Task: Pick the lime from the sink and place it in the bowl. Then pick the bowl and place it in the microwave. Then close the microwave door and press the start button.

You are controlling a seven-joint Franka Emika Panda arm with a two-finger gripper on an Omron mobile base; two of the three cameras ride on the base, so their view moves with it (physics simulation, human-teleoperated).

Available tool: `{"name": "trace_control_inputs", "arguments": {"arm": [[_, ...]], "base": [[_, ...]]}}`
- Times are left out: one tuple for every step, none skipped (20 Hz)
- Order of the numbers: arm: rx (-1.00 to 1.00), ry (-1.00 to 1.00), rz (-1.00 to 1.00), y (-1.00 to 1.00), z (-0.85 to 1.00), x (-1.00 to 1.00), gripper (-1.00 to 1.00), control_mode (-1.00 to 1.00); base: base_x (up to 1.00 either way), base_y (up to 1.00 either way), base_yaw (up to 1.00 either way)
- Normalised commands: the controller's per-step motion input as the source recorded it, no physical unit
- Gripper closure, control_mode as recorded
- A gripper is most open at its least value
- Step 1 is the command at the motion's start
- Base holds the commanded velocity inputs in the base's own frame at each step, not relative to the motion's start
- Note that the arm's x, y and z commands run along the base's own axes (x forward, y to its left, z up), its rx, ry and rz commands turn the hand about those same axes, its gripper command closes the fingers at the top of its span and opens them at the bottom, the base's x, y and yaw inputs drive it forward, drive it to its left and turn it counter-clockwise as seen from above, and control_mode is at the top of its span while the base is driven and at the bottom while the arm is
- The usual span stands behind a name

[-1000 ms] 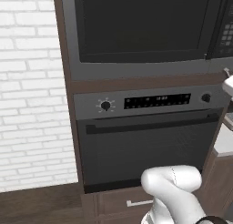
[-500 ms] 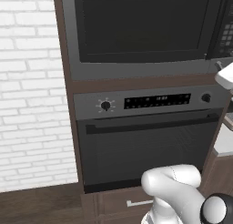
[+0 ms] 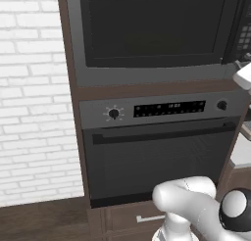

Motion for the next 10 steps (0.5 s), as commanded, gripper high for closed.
{"name": "trace_control_inputs", "arguments": {"arm": [[0.00, 0.00, 0.01, -0.36, -0.04, 0.31, -1.00, -1.00], [0.00, 0.00, 0.01, -0.31, -0.11, 0.31, -1.00, -1.00], [0.00, 0.00, 0.01, -0.29, -0.14, 0.35, -1.00, -1.00], [0.00, 0.00, 0.00, -0.15, -0.15, 0.28, -1.00, -1.00], [0.00, 0.00, 0.00, 0.00, -0.15, 0.13, -1.00, -1.00], [0.00, -0.05, 0.00, 0.00, -0.14, 0.00, -1.00, -1.00], [0.00, -0.07, 0.00, 0.00, -0.11, -0.04, -1.00, -1.00], [0.00, -0.08, 0.00, 0.24, -0.13, -0.34, -1.00, -1.00], [0.00, -0.05, 0.00, 0.35, -0.16, -0.49, -1.00, -1.00], [0.00, -0.02, 0.00, 0.40, -0.19, -0.56, -1.00, -1.00]], "base": [[0.00, 0.00, 0.00], [0.00, 0.00, 0.00], [0.00, 0.00, 0.00], [0.00, 0.00, 0.00], [0.00, 0.00, 0.00], [0.00, 0.00, 0.00], [0.00, 0.00, 0.00], [0.00, 0.00, 0.00], [0.00, 0.00, 0.00], [0.00, 0.00, 0.00]]}}
